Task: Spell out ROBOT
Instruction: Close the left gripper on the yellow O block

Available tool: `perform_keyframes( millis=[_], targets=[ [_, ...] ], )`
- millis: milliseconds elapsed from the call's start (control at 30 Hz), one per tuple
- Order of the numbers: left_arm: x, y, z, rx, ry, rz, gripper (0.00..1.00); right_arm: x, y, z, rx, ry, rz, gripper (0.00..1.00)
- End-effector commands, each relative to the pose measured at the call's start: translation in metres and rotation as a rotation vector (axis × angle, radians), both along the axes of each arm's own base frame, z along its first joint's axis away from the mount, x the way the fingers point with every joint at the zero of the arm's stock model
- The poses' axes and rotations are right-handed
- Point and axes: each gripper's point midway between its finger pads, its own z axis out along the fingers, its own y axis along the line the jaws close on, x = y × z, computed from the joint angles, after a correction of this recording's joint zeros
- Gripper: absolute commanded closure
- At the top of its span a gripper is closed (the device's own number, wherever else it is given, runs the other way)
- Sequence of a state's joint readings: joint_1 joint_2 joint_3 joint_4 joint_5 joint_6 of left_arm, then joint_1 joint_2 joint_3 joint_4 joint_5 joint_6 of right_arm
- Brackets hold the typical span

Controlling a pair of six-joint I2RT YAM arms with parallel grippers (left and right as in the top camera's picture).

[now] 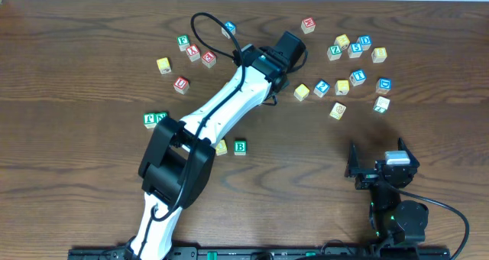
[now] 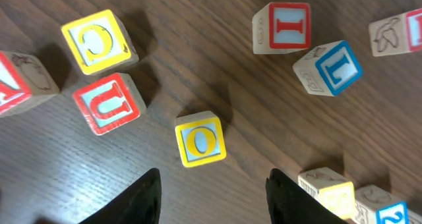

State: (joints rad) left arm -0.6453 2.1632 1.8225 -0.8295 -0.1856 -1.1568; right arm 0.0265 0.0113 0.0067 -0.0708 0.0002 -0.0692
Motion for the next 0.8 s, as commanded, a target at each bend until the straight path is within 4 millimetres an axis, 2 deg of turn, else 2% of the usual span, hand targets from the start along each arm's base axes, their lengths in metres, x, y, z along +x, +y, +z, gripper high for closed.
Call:
perform_keyframes(
  millis=[0, 133, 400, 633, 767],
  targets=[
    [0.002, -0.002, -0.021, 0.014, 0.024, 0.029, 0.49, 0.000, -0.003, -0.001, 0.008, 0.001, -0.016, 0.01],
    [0.000, -0.001, -0.039, 0.035, 0.052, 0.032, 0.49, 0.000, -0.003, -0.001, 0.008, 0.001, -0.016, 0.01],
    [0.003, -0.002, -0.042, 0.031, 0.046, 0.032, 0.49, 0.000, -0.003, -0.001, 0.008, 0.001, -0.016, 0.01],
    [-0.001, 0.001, -0.060, 0.052, 0.073, 0.032, 0.49, 0.000, -0.003, -0.001, 0.008, 0.001, -0.016, 0.01],
    [-0.001, 0.001, -0.064, 0.054, 0.078, 0.032, 0.49, 0.000, -0.003, -0.001, 0.008, 0.001, -0.016, 0.01]
  ],
)
